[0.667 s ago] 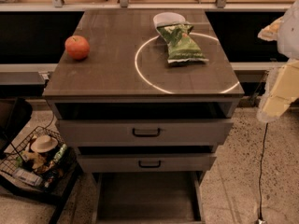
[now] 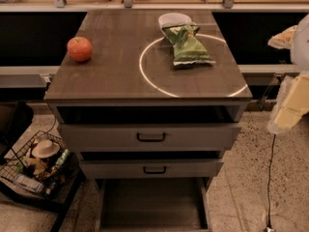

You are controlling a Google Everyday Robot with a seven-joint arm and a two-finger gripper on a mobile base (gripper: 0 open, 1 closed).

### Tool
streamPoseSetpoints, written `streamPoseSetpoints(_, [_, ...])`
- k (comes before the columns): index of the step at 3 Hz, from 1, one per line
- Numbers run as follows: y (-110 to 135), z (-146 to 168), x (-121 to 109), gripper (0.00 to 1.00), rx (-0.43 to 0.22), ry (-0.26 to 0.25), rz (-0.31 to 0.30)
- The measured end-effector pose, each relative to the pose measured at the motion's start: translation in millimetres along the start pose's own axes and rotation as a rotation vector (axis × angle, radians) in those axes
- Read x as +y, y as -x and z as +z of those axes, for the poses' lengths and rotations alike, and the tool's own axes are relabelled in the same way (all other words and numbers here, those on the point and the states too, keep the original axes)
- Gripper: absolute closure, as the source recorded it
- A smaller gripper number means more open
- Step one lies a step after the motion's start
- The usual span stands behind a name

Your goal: Close bottom drawer

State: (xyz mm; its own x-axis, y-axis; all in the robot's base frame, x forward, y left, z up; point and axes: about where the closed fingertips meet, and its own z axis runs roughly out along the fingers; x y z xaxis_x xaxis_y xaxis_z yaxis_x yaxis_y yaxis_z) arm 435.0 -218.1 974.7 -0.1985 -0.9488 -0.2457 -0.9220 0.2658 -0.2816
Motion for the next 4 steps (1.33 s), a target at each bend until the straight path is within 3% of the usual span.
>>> streamPoseSetpoints(1, [-26.4,15.2,18.8,0.0,-0.039,-0.029,-0.017])
streamPoseSetpoints(2, [-73.1,51.4,48.0,0.0,-0.039,-0.045,-0.045])
streamPoseSetpoints(3, [-111.7,110.0,77.7,0.16,0.026,-0.017,-0.085])
streamPoseSetpoints(4, [-151.8,167.6,102.6,0.33,0.143,0.01,-0.075])
